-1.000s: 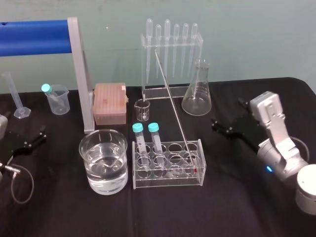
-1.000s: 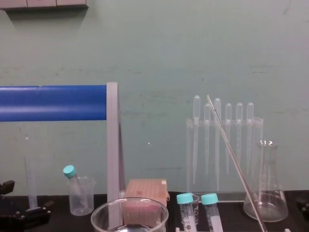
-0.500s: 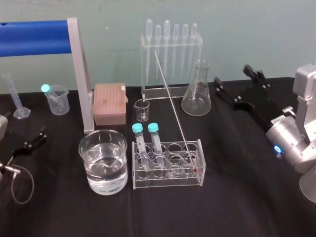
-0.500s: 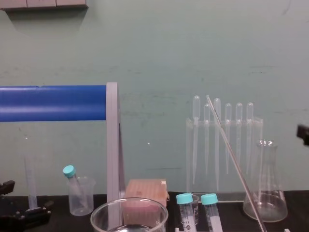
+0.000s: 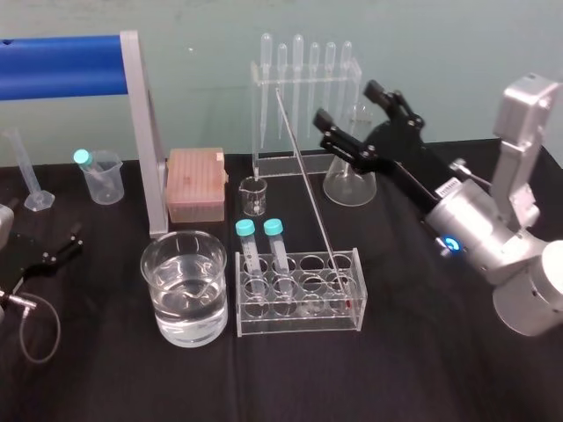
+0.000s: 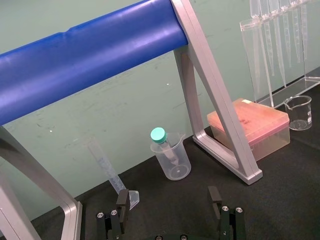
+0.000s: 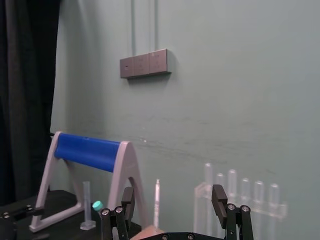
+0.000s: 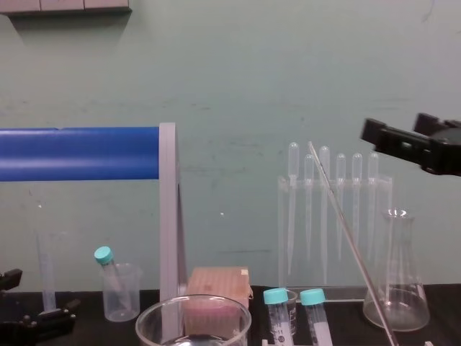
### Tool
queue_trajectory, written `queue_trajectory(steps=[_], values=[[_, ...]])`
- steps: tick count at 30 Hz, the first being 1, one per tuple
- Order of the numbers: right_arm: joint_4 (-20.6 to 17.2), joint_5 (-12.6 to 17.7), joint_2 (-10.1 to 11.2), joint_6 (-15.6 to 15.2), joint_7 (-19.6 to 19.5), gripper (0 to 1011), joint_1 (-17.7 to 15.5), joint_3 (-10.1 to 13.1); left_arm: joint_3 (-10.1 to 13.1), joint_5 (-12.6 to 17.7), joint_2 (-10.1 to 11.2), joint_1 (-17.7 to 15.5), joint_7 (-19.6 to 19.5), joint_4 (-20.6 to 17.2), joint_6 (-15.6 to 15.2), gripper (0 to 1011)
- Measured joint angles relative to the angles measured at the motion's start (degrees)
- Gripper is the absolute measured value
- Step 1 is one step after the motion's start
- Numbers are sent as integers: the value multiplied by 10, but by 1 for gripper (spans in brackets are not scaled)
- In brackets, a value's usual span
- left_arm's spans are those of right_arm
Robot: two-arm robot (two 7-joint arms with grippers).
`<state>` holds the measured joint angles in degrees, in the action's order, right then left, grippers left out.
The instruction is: Hold the thermometer with one hand and immerse one end into the beaker, then reinsert it into the test tube rack.
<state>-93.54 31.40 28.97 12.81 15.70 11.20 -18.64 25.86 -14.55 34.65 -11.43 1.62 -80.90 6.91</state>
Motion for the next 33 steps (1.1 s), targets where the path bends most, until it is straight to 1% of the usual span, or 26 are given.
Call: queue_trajectory(steps=[1, 2, 5, 7, 10, 11, 13, 14, 21, 23, 25, 26, 30, 33], values=[[1, 0, -3, -4, 1, 1004, 3, -2, 0, 0, 0, 0, 0, 0, 0, 1008], [3, -3, -9, -16, 1, 1004, 11, -6, 0, 0, 0, 0, 0, 0, 0, 1008], [5, -9, -19, -36, -3, 1004, 21, -12, 0, 0, 0, 0, 0, 0, 0, 1008], [5, -20, -29, -66, -17, 1004, 30, -18, 0, 0, 0, 0, 0, 0, 0, 1008], [5, -27, -36, -87, -27, 1004, 35, -21, 0, 0, 0, 0, 0, 0, 0, 1008], [5, -32, -39, -103, -33, 1004, 38, -24, 0, 0, 0, 0, 0, 0, 0, 1008], [5, -37, -42, -116, -36, 1004, 42, -26, 0, 0, 0, 0, 0, 0, 0, 1008], [7, -40, -44, -128, -38, 1004, 45, -29, 0, 0, 0, 0, 0, 0, 0, 1008], [19, -53, -54, -160, -35, 1004, 53, -35, 0, 0, 0, 0, 0, 0, 0, 1008], [20, -54, -55, -166, -34, 1004, 53, -35, 0, 0, 0, 0, 0, 0, 0, 1008], [22, -54, -58, -179, -32, 1004, 52, -32, 0, 0, 0, 0, 0, 0, 0, 1008], [22, -54, -58, -179, -32, 1004, 52, -32, 0, 0, 0, 0, 0, 0, 0, 1008], [30, -44, -62, -199, -22, 1004, 50, -24, 0, 0, 0, 0, 0, 0, 0, 1008], [40, -29, -68, -218, -11, 1004, 49, -15, 0, 0, 0, 0, 0, 0, 0, 1008]])
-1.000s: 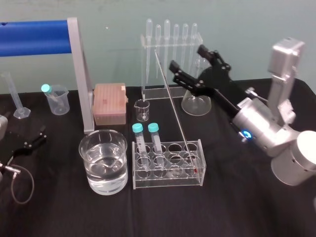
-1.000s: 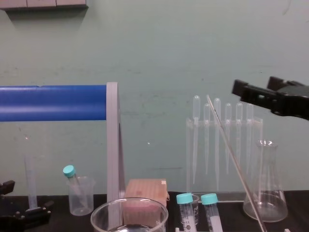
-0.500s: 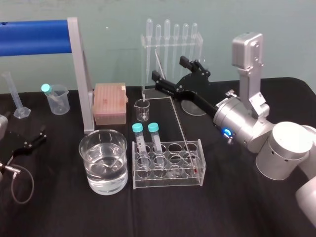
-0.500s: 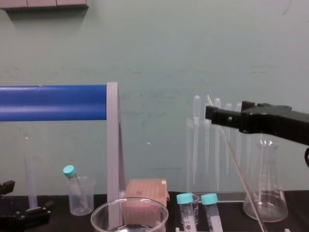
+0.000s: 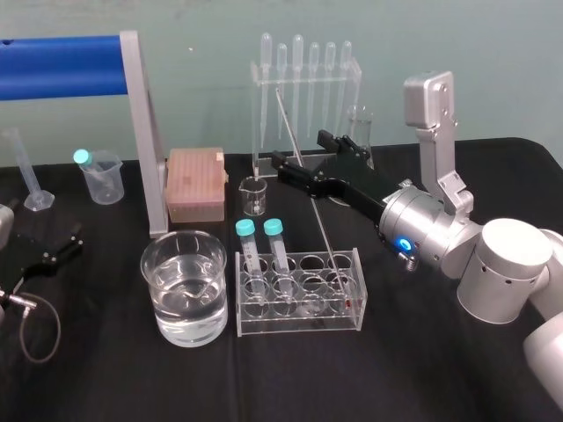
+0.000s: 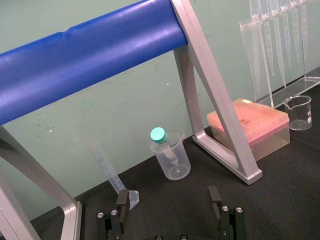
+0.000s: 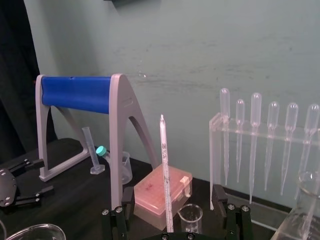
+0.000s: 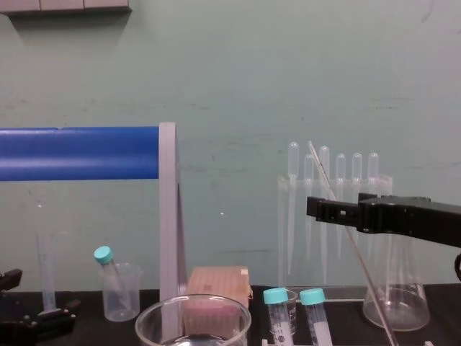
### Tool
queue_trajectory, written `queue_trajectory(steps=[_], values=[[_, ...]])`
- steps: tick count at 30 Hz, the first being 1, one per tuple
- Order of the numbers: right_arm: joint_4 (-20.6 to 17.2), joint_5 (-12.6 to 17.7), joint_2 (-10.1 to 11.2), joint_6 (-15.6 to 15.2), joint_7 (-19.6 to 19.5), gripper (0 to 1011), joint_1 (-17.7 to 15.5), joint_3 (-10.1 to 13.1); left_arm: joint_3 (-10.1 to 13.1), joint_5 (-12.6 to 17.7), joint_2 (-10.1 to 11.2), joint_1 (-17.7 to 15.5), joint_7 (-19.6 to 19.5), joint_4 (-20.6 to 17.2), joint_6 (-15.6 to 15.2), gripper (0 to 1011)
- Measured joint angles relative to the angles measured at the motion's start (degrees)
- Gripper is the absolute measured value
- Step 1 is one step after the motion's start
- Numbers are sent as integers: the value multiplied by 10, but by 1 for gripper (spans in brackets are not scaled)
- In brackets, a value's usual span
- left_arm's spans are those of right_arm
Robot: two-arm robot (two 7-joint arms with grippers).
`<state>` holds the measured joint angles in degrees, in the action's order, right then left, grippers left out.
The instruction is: Hold the thermometer with one hand and immerse one end into the beaker, then reinsert it into the test tube rack.
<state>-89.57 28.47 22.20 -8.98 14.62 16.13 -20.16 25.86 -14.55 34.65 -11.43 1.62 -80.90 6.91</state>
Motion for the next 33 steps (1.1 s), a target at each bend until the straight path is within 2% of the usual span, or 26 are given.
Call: queue_trajectory(steps=[15, 33], values=[[10, -2, -10, -6, 16, 1004, 0, 11, 0, 0, 0, 0, 0, 0, 0, 1008], [17, -31, -21, -2, 22, 1004, 13, 6, 0, 0, 0, 0, 0, 0, 0, 1008]])
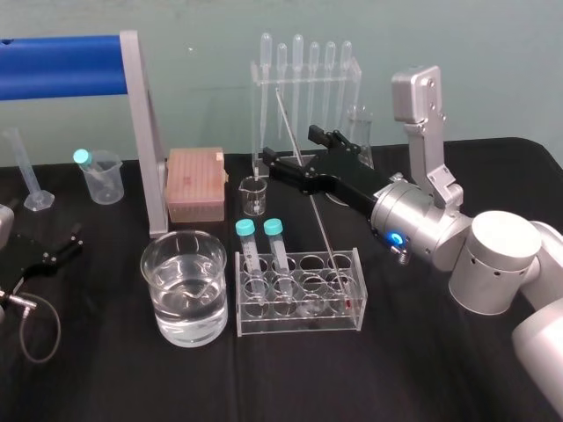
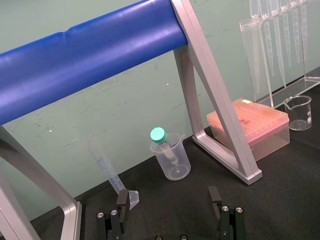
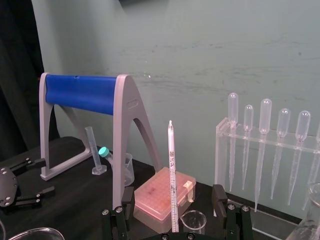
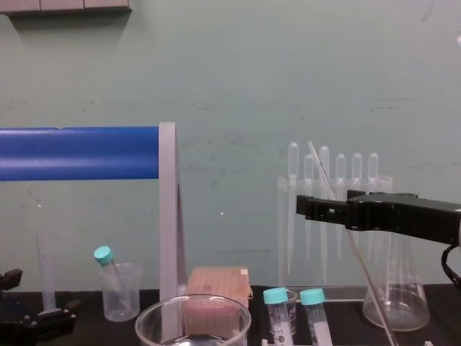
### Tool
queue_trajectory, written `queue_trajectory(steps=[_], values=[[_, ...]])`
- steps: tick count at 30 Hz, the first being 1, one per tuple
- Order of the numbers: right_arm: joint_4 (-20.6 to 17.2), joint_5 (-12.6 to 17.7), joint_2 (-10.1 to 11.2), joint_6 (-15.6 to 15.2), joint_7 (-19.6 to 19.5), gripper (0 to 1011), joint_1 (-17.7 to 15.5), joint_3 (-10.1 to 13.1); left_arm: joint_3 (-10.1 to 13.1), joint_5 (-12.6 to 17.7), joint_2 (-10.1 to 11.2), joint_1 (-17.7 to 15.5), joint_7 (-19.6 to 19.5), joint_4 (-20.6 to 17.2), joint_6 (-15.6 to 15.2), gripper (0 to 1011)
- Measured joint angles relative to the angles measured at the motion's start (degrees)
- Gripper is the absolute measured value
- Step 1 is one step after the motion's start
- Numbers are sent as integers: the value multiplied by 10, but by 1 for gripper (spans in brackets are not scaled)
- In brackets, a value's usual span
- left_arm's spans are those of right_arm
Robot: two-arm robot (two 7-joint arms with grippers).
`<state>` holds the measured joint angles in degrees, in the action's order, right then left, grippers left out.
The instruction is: Hold the thermometer with one hand and immerse one end into the beaker, then reinsert it into the test tube rack.
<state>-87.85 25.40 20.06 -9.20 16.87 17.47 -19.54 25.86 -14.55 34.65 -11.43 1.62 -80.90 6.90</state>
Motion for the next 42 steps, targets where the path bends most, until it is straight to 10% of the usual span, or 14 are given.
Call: queue_trajectory(steps=[25, 42], values=[[7, 0, -5, -8, 5, 1004, 5, 0, 0, 0, 0, 0, 0, 0, 0, 1008], [6, 0, -4, -7, 4, 543, 4, 0, 0, 0, 0, 0, 0, 0, 0, 1008]])
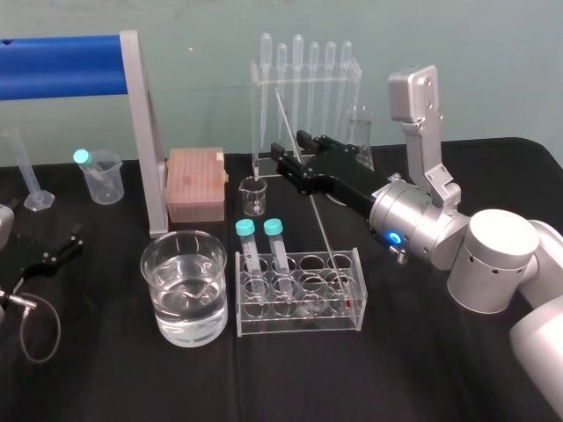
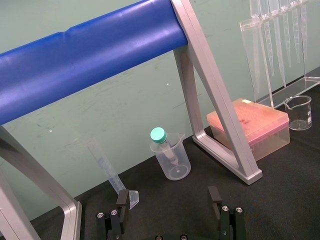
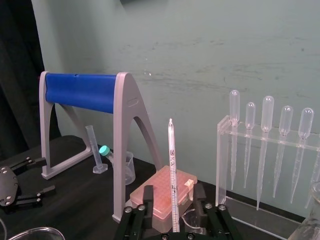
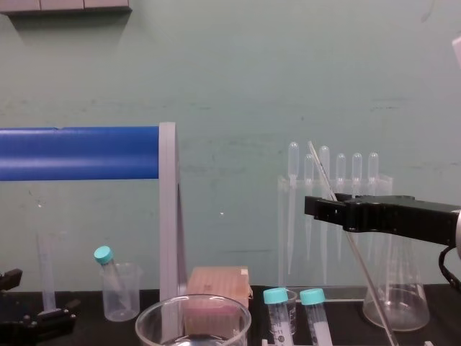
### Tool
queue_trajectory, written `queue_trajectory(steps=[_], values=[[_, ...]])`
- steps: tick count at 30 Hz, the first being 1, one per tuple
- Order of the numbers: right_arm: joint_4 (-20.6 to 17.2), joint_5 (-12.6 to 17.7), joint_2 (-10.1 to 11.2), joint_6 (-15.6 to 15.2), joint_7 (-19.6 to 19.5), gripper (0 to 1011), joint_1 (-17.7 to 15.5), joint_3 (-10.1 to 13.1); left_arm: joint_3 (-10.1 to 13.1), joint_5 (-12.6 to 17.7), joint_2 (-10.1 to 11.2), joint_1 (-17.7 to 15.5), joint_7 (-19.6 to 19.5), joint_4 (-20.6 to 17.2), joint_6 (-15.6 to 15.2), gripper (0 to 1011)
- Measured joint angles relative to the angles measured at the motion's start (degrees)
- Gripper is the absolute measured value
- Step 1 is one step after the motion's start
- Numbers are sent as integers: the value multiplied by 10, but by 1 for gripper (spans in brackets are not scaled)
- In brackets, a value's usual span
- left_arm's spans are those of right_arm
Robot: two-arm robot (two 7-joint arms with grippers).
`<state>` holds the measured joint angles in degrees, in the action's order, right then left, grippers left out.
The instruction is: Hold the thermometer with one hand and immerse one end into the beaker, then reinsert it into the test tube rack.
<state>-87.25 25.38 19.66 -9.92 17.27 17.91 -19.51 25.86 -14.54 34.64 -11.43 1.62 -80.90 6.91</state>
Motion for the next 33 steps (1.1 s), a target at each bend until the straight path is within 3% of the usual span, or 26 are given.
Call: queue_trajectory(steps=[16, 33], values=[[0, 0, 0, 0, -1, 58, 0, 0, 0, 0, 0, 0, 0, 0, 0, 1008], [0, 0, 0, 0, -1, 57, 0, 0, 0, 0, 0, 0, 0, 0, 0, 1008]])
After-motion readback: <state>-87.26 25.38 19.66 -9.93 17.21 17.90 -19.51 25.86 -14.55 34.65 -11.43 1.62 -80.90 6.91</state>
